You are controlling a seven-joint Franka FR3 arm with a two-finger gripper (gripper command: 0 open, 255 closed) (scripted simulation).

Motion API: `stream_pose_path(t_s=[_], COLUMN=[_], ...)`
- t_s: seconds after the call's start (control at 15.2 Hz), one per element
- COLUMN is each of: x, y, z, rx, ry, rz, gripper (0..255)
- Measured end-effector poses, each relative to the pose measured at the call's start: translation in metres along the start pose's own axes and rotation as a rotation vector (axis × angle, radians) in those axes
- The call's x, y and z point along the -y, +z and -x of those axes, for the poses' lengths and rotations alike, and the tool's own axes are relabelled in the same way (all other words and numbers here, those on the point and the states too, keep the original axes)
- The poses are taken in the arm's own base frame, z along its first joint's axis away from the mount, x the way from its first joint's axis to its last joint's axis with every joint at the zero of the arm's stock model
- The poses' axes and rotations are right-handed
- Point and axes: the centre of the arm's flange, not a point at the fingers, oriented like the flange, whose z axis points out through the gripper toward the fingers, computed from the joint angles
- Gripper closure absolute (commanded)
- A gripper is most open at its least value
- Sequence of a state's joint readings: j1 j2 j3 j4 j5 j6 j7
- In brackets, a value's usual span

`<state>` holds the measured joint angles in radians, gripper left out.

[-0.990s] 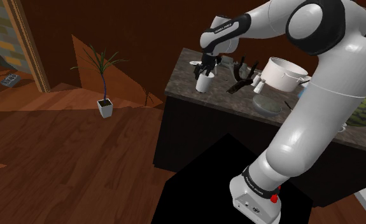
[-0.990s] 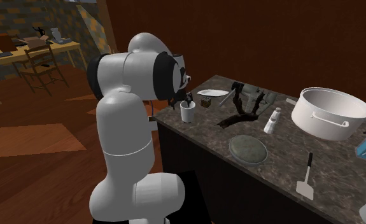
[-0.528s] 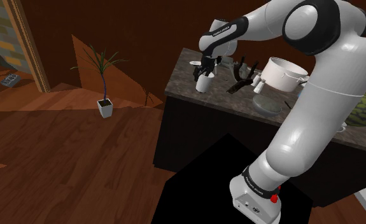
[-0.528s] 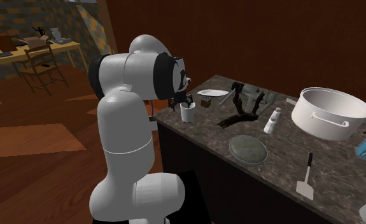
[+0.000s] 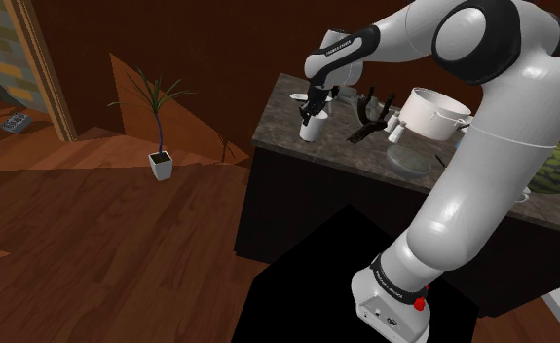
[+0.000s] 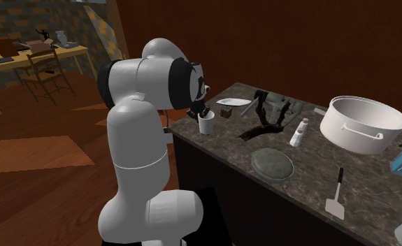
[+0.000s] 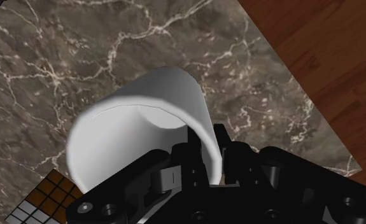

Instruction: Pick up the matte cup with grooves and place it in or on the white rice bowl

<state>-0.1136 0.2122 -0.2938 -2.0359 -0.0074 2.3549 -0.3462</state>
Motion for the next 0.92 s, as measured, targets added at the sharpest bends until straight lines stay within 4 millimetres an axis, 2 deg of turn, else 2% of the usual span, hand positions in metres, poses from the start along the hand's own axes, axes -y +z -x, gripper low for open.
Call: stream_pose_path(t_s=[0.33, 0.92], x=[0.0, -0.005], y=[-0.002, -0.047], z=[0.0, -0.004], rx=[0.0, 0.0], ry=[0.0, 0.0], rz=[0.0, 0.0], gripper=[255, 255])
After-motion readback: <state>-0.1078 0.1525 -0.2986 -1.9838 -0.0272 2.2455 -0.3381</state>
